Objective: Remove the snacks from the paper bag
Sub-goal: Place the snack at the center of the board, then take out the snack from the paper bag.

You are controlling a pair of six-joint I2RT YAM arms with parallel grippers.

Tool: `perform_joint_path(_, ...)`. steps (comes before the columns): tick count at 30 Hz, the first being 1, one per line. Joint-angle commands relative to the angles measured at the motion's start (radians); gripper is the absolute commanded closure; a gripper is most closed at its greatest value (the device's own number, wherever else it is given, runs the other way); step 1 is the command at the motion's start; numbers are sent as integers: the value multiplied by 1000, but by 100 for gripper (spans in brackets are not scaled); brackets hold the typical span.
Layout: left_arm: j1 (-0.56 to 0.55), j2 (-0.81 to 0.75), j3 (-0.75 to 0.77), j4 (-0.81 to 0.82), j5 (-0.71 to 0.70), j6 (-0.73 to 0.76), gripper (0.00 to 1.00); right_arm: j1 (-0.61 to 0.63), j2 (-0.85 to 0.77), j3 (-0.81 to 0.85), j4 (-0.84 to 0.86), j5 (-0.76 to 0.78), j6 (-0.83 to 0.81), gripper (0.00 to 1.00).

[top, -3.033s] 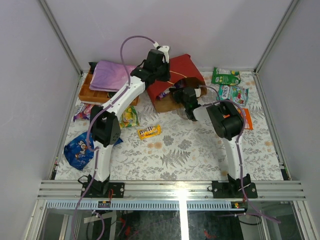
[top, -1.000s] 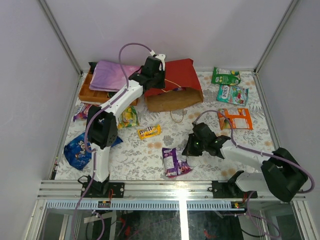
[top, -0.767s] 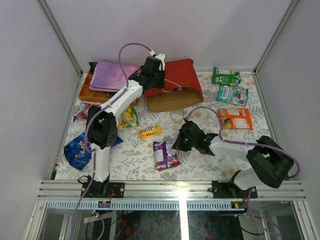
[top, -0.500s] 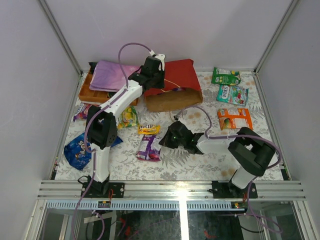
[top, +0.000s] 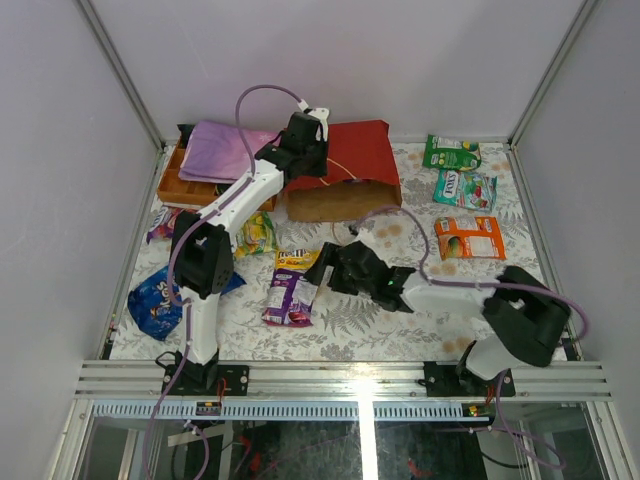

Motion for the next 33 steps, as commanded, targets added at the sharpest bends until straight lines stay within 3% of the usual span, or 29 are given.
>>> perform_joint_path(1,10,-57,-12,10,-9,9,100,-24,-257,-39,-67,218,-128,7)
perform_joint_path(3,9,-58,-14,22,10,-4,100,-115,-319,-112,38,166,-82,7)
perform_joint_path(6,9,-52,-14,39,51,-32,100,-280,-313,-212,246,14,75,17)
perform_joint_path(8,9,-49,-17,58,82,-50,100,-328,-261,-225,367,0,143,22)
perform_joint_path(19,2,-80,10,99,176,-135,100,-364,359,12,970,65,516,44)
perform_joint_path(21,-5,-87,13,94,176,-123,100,-371,441,69,999,82,541,46)
perform_joint_path(24,-23,-90,32,44,54,-70,100,-389,537,143,1024,94,593,48)
perform_joint_path(33,-24,-100,17,61,141,-100,100,-433,631,294,858,148,556,43)
